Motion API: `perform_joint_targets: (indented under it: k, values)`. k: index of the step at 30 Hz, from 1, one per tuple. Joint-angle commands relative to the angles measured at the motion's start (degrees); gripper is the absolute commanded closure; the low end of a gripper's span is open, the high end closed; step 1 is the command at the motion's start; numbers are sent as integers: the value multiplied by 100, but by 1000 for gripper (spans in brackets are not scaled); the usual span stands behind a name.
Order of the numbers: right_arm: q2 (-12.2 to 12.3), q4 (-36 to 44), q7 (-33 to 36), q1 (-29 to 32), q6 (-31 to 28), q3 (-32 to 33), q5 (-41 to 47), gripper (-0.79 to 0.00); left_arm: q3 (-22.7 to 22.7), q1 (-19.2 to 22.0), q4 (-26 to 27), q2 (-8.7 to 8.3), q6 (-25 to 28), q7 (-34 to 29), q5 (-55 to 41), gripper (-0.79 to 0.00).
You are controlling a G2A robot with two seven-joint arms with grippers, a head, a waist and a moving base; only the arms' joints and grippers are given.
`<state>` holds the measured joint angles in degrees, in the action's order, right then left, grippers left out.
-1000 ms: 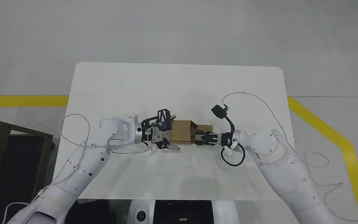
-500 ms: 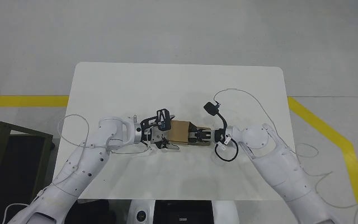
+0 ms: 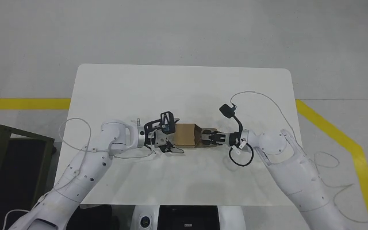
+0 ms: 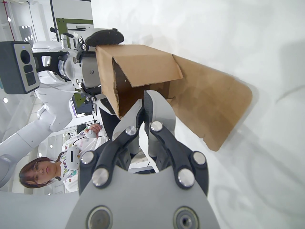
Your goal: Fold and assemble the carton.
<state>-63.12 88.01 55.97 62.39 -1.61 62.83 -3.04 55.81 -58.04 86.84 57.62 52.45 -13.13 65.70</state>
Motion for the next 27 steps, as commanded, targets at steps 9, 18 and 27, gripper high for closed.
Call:
perform_joint_targets:
  k: [9,18,27]
  values:
    - [-113,-628,-66,-509,-243,-341,66,0,30,-24,22,-4,23,44,94,-785]
    - [-187,-794,59,-697,-341,-589,226,0,27,-41,34,1,30,73,134,-785]
    - [-269,-982,167,-894,-467,-825,373,0,44,-38,15,5,34,72,131,-785]
